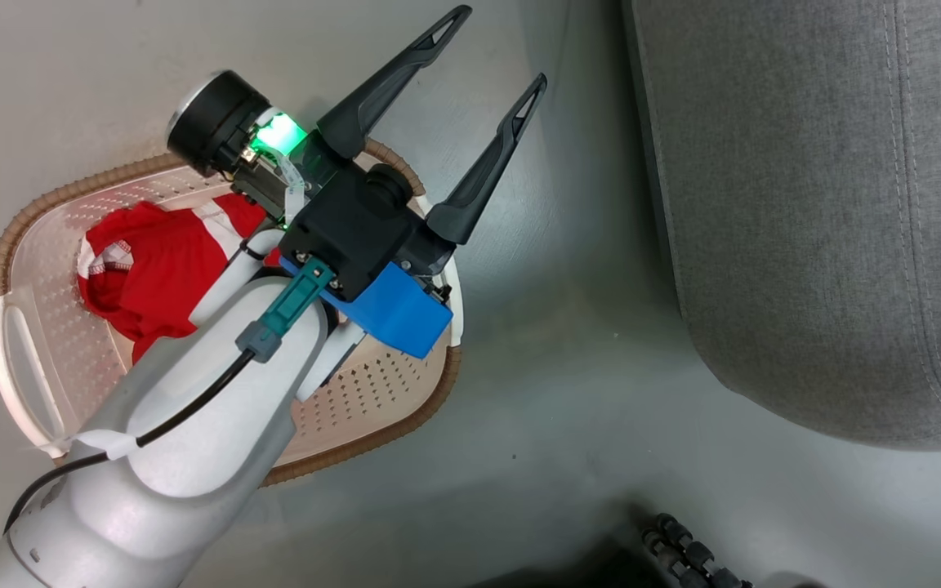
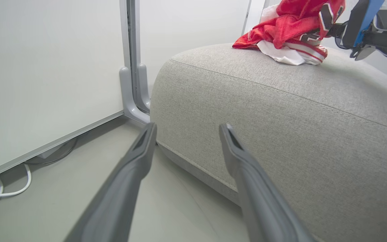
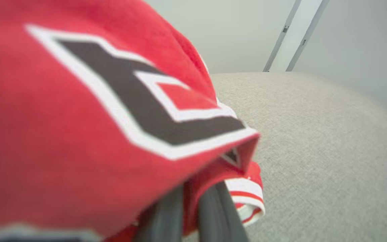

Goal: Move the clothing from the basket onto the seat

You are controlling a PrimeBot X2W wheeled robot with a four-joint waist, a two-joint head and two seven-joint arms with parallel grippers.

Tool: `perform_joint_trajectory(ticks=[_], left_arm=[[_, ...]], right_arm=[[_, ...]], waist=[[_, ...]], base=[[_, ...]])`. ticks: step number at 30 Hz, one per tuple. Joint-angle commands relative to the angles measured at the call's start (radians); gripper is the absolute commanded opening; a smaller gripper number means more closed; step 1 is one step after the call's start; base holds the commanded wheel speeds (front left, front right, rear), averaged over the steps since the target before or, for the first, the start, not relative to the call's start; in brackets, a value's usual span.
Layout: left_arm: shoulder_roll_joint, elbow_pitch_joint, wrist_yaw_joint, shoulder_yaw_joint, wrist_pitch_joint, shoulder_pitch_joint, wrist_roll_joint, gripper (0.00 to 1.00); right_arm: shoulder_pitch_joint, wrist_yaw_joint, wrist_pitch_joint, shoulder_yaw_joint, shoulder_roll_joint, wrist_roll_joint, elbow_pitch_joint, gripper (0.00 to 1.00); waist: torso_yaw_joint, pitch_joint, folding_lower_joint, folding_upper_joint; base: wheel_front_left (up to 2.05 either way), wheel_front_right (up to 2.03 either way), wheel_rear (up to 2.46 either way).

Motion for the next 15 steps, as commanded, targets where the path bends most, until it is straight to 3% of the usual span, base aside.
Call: perform_joint_trajectory(ticks=[1, 2, 3, 15], left_arm=[[-0.001, 0.002, 0.004, 0.001, -0.006, -0.013, -0.003, 1.00], [-0.003, 0.003, 0.006, 0.001, -0.012, -0.014, -0.002, 1.00], [-0.005, 0.006, 0.007, 0.002, -0.016, -0.014, -0.003, 1.00], [-0.057, 0.087, 0.017, 0.005, -0.065, 0.072, -0.047, 1.00]], right_arm=[[0.009, 0.001, -0.001, 0.002, 0.001, -0.002, -0.004, 0.00], [0.017, 0.000, -0.001, 0.004, 0.001, -0.006, -0.006, 0.28], [0.025, 0.000, -0.001, 0.004, 0.004, -0.007, -0.012, 1.00], [0.302, 0.000, -0.001, 0.037, 0.051, -0.049, -0.128, 1.00]], waist=[[0.001, -0.005, -0.0001, 0.0000], [0.002, -0.011, -0.0001, 0.0000], [0.002, -0.018, -0.0001, 0.0000], [0.020, -0.222, -0.0001, 0.0000]], base=[[0.00, 0.00, 0.00], [0.00, 0.00, 0.00], [0.00, 0.00, 0.00], [0.00, 0.00, 0.00]])
